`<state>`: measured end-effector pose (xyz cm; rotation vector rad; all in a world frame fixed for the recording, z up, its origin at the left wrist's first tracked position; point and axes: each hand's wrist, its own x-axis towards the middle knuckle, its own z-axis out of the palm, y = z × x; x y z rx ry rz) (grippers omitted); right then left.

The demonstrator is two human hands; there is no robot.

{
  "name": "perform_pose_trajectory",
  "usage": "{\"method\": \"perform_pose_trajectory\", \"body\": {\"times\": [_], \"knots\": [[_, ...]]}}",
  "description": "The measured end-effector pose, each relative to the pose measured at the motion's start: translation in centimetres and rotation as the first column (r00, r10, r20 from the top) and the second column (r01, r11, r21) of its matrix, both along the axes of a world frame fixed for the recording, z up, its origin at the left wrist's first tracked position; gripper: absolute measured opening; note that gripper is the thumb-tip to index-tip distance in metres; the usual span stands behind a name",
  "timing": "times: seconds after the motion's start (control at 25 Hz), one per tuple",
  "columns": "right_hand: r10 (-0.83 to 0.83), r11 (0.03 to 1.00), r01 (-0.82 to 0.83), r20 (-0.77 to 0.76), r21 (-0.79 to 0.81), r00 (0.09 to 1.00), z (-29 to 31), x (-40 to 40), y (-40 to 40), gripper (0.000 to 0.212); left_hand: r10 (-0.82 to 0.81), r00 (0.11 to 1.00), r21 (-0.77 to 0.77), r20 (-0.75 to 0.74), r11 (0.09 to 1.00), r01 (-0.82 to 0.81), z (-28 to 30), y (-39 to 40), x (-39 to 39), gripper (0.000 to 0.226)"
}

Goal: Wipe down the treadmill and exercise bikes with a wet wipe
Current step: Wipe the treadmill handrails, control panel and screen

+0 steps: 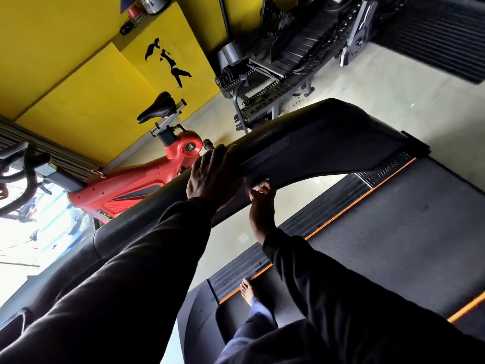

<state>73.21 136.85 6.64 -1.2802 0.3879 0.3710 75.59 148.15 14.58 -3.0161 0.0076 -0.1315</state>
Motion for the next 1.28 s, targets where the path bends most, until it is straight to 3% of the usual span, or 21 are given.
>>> {"method": "perform_pose_trajectory", "body": {"times": [0.08, 0.2, 0.36, 0.48, 0.64, 0.68, 0.76, 0.84, 0.92, 1.04, 1.16, 1.28], "knots": [[-0.039, 0.999, 0.039, 0.008, 0.001, 0.999, 0.0, 0.0, -0.2, 0.048, -0.003, 1.000, 0.007, 0.028, 1.000, 0.002, 0.0, -0.1, -0.3, 0.076], [0.080, 0.996, -0.076, 0.094, -0.041, 0.992, -0.6, -0.6, 0.2, 0.051, -0.016, 0.999, -0.001, 0.042, 1.000, 0.016, 0.1, -0.2, -0.3, 0.075], [0.120, 0.993, -0.120, -0.089, 0.005, 0.989, -1.2, 1.1, -0.4, 0.049, 0.001, 0.999, -0.006, 0.052, 1.000, 0.000, 0.2, -0.4, -0.2, 0.080], [0.112, 0.993, -0.111, 0.006, -0.030, 0.994, -1.0, 0.3, -0.4, 0.058, 0.020, 0.999, 0.016, 0.036, 1.000, -0.020, 0.2, -0.6, -0.1, 0.078], [0.158, 0.983, -0.165, -0.083, -0.086, 0.984, -1.4, 1.6, -1.1, 0.039, 0.040, 0.999, 0.052, 0.034, 0.998, -0.041, 0.3, -0.9, -0.2, 0.077], [0.114, 0.989, -0.118, -0.044, -0.091, 0.992, -1.1, 1.6, -1.0, 0.043, 0.041, 0.998, 0.050, 0.042, 0.998, -0.043, 0.4, -1.0, -0.2, 0.076], [0.055, 0.988, -0.028, 0.177, -0.149, 0.983, -0.2, 0.3, -0.7, 0.058, 0.038, 0.998, 0.038, 0.054, 0.998, -0.040, 0.5, -1.2, -0.4, 0.074], [0.107, 0.967, -0.017, 0.342, -0.256, 0.934, 0.2, -0.6, -0.3, 0.066, 0.032, 0.998, 0.032, 0.050, 0.999, -0.034, 0.6, -1.2, -0.3, 0.074], [0.172, 0.951, -0.083, 0.287, -0.297, 0.942, -0.9, 0.6, -0.6, 0.069, 0.037, 0.998, 0.035, 0.046, 0.999, -0.038, 0.6, -1.2, -0.3, 0.075], [0.177, 0.967, -0.169, 0.023, -0.188, 0.984, -0.8, 2.5, -1.6, 0.061, 0.043, 0.998, 0.054, 0.046, 0.998, -0.046, 0.7, -1.4, -0.3, 0.077], [0.122, 0.971, -0.083, 0.164, -0.224, 0.979, 0.2, 2.1, -1.6, 0.064, 0.046, 0.998, 0.072, 0.044, 0.996, -0.049, 0.7, -1.4, -0.1, 0.073], [0.180, 0.940, -0.099, 0.229, -0.325, 0.957, -0.4, 2.1, -1.9, 0.073, 0.046, 0.999, 0.066, -0.007, 0.997, -0.045, 0.6, -1.2, 0.4, 0.076]]}}
